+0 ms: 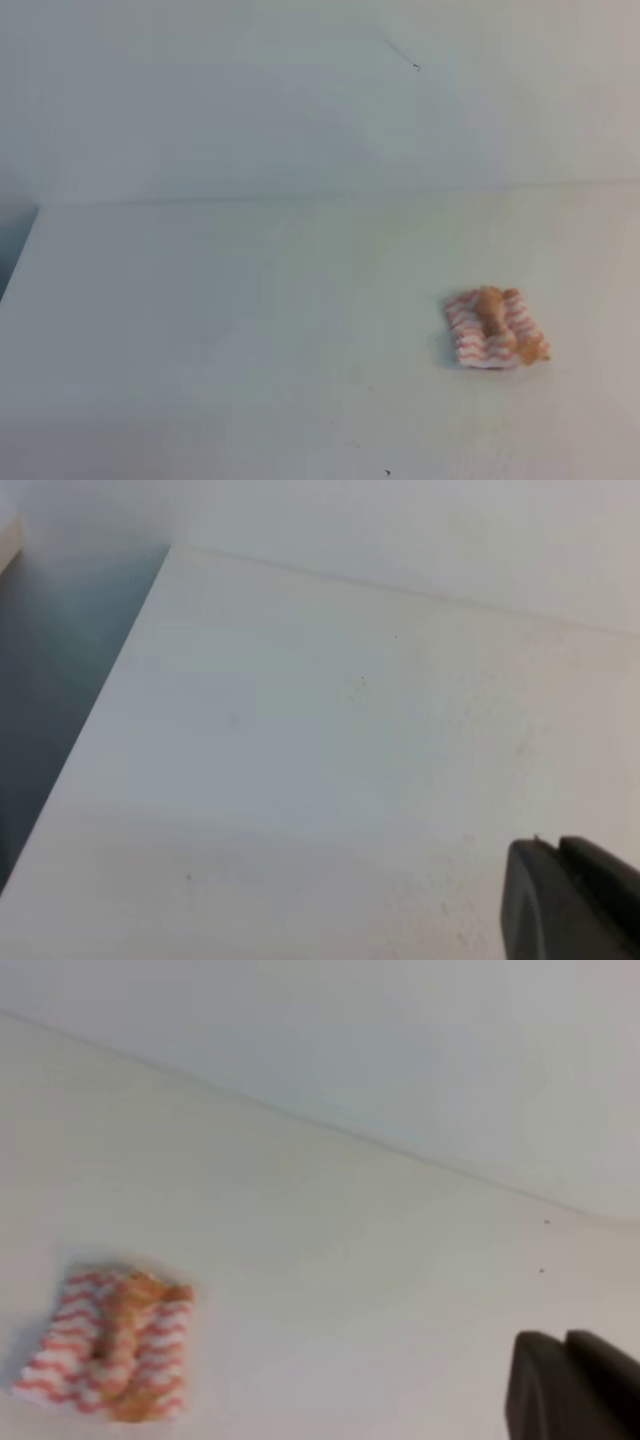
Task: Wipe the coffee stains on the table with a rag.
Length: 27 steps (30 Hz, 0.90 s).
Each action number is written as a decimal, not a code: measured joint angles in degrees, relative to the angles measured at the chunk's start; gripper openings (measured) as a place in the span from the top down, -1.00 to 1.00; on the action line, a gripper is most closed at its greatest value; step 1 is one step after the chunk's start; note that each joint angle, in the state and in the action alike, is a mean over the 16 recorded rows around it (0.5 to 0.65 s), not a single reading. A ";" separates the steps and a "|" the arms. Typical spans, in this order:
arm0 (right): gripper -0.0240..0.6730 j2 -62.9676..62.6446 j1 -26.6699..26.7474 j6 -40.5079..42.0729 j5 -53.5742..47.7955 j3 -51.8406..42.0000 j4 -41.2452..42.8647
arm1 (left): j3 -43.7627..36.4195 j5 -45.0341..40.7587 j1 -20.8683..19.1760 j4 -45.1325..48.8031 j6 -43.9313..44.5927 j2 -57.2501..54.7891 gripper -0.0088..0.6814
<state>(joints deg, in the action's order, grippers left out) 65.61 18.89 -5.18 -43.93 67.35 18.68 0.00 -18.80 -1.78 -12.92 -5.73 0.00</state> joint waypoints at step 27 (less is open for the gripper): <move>0.93 -53.35 0.00 -16.33 2.07 -38.49 -2.54 | 0.00 0.00 0.00 0.00 0.00 0.00 0.98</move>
<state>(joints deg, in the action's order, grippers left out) 12.26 18.89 -21.50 -41.85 28.86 16.14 0.00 -18.80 -1.78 -12.92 -5.73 0.00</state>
